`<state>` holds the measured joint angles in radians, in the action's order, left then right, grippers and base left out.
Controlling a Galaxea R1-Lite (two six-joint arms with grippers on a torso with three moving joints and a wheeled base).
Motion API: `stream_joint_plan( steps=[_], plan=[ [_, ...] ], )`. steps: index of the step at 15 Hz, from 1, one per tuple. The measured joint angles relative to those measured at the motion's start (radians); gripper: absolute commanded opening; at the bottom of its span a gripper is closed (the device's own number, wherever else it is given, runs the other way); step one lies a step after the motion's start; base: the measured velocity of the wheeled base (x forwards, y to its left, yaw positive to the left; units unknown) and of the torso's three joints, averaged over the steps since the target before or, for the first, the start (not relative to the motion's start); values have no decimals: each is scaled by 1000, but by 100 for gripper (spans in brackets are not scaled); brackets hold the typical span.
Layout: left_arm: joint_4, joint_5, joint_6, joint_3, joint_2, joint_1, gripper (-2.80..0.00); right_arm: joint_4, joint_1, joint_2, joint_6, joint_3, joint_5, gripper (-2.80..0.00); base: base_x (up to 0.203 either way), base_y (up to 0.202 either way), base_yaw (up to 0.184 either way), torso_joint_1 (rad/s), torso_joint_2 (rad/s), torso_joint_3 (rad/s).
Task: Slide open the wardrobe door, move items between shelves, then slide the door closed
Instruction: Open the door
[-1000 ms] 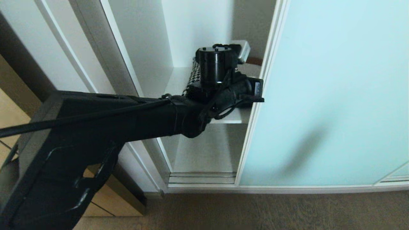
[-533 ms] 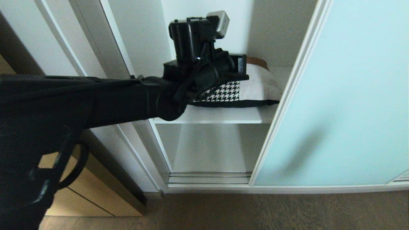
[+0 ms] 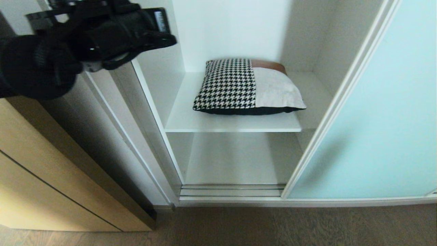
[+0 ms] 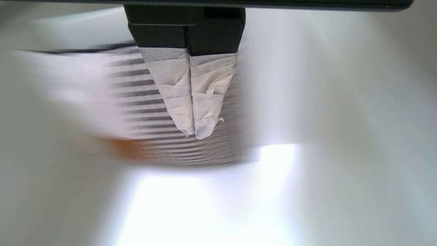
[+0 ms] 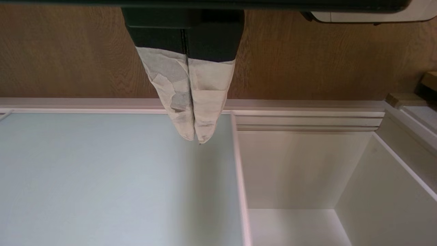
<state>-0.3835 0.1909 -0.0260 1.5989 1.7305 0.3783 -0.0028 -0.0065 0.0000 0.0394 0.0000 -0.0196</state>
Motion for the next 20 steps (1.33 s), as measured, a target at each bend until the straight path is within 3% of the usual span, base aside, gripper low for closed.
stream_joint_plan(
  steps=[5,12,16,20],
  plan=[
    [9,19,-7,-456,-344,-195,-280,0,0,0,0,0,0,-280,0,0,0,0,0,0],
    [16,134,-8,-1083,-890,-290,-280,0,1,0,0,0,0,-280,0,0,0,0,0,0],
    [45,143,-10,-1310,-1143,-360,-280,0,0,0,0,0,0,-280,0,0,0,0,0,0],
    [179,83,-11,-1382,-1364,-388,-280,0,1,0,0,0,0,-280,0,0,0,0,0,0]
  ],
)
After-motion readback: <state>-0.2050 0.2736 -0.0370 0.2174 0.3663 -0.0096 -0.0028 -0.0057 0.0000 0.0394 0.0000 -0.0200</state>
